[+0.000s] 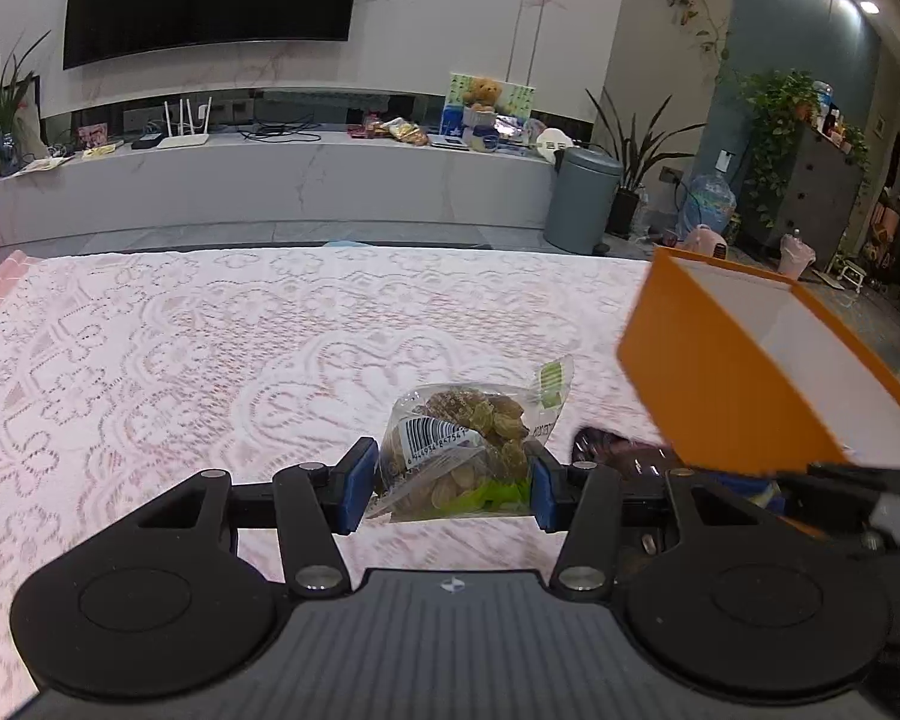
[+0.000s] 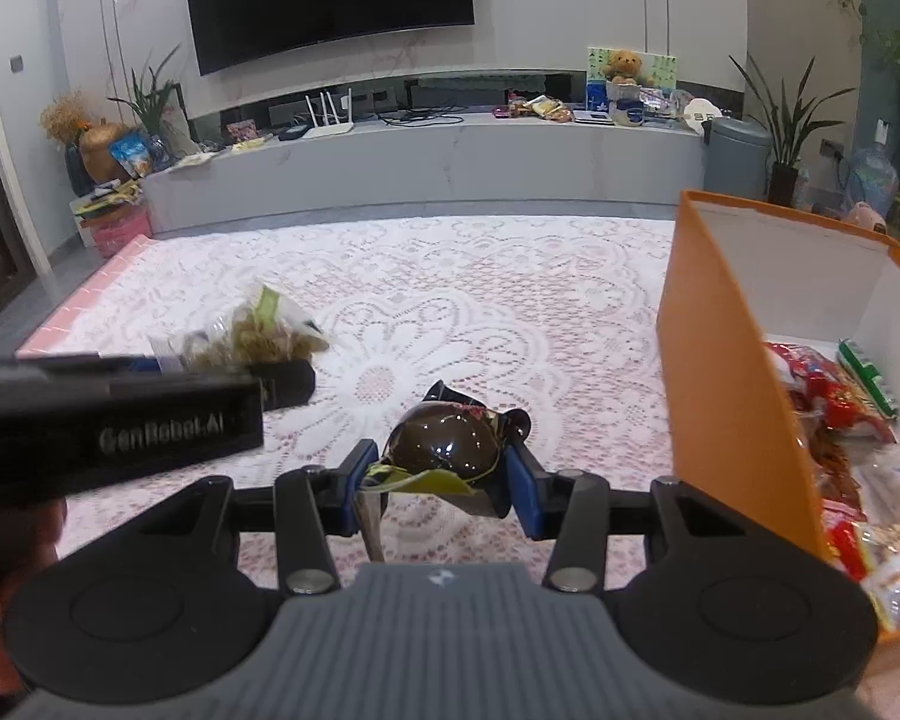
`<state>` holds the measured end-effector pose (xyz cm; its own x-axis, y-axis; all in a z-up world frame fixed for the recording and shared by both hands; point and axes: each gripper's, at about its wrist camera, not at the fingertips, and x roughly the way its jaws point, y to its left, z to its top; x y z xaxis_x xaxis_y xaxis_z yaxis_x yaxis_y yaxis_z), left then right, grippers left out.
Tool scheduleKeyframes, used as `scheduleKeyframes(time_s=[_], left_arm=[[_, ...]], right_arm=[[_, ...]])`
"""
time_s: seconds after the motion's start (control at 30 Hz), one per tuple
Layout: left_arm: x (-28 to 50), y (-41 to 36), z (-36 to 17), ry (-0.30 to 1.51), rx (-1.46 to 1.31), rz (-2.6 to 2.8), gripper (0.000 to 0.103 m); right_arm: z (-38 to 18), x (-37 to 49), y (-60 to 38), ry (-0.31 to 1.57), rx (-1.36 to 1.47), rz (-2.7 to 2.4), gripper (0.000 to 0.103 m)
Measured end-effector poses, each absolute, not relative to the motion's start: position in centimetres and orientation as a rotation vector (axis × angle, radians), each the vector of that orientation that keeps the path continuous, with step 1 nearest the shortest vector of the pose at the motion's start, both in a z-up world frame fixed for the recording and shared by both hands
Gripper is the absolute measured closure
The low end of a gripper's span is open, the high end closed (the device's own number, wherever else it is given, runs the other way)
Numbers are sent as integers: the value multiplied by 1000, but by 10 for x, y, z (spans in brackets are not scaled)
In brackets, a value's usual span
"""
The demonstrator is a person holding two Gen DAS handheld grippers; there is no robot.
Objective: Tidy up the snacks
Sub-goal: 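Carry the bean bag with the left tool while the right tool carries the egg pack over the box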
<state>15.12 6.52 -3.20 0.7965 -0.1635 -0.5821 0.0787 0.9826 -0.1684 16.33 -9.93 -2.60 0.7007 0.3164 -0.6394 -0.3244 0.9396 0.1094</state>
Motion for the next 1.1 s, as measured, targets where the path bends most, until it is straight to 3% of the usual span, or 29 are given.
scheduleKeyframes(time_s=[0.57,0.87,1.1], left_arm=[[108,-1,36,563,-124,-191,46],[126,-65,55,541,-55,-331,46],[152,-120,51,554,66,-417,46]], right_arm=[[56,104,-206,582,-59,294,58],[96,106,-280,556,-111,253,58],[95,122,-322,576,-148,242,58]])
